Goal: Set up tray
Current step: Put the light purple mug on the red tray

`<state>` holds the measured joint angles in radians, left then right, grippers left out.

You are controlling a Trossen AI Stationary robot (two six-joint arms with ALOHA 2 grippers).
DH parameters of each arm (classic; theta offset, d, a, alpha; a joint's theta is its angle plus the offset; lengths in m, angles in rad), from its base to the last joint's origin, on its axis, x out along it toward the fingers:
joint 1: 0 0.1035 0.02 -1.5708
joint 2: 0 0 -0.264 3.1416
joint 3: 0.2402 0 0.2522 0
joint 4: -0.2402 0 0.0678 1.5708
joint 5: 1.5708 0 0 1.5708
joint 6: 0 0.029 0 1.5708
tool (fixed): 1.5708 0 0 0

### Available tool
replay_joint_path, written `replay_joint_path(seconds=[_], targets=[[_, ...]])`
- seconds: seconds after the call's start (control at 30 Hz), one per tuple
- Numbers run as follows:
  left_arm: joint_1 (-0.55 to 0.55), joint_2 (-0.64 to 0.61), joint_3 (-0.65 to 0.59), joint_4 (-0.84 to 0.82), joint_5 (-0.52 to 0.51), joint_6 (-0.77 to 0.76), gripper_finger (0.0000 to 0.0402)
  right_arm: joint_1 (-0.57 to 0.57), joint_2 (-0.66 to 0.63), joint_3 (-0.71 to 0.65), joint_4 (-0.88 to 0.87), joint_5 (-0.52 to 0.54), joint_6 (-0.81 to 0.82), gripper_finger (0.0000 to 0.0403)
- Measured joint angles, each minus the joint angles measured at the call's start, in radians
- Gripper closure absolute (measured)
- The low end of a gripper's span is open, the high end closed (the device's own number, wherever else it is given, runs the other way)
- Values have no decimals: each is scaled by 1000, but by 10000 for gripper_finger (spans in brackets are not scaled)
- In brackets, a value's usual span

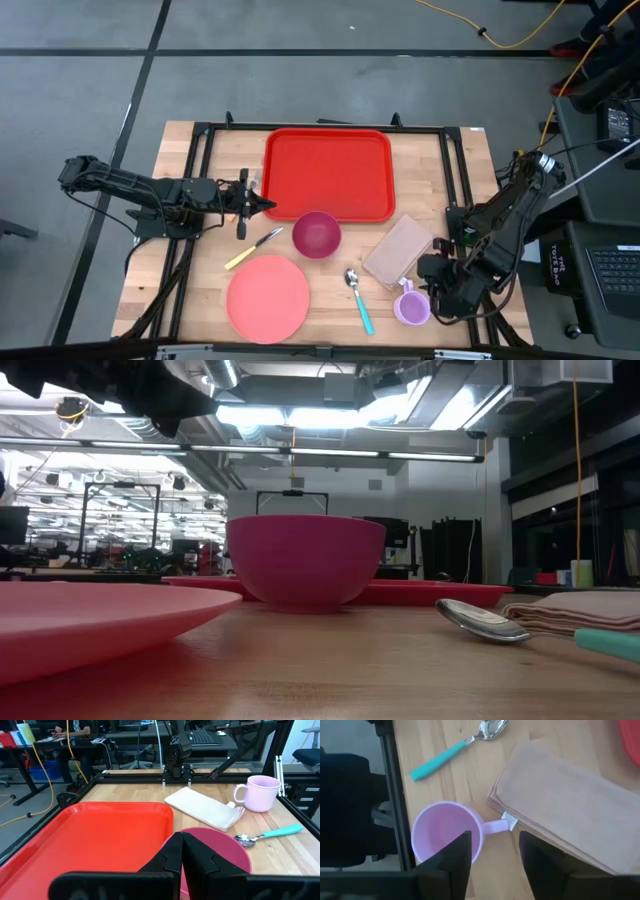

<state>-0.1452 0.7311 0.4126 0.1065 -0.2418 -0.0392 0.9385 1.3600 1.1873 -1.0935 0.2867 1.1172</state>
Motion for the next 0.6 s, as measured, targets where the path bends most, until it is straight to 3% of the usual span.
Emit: replay_joint_path(seconds=[0.4, 0.6], targets=[[0, 0, 0, -14, 0, 0, 398, 48, 118, -1, 11, -4, 43, 221], [0, 0, 0, -14, 0, 0, 398, 48, 173, -1, 12, -56, 89, 221]])
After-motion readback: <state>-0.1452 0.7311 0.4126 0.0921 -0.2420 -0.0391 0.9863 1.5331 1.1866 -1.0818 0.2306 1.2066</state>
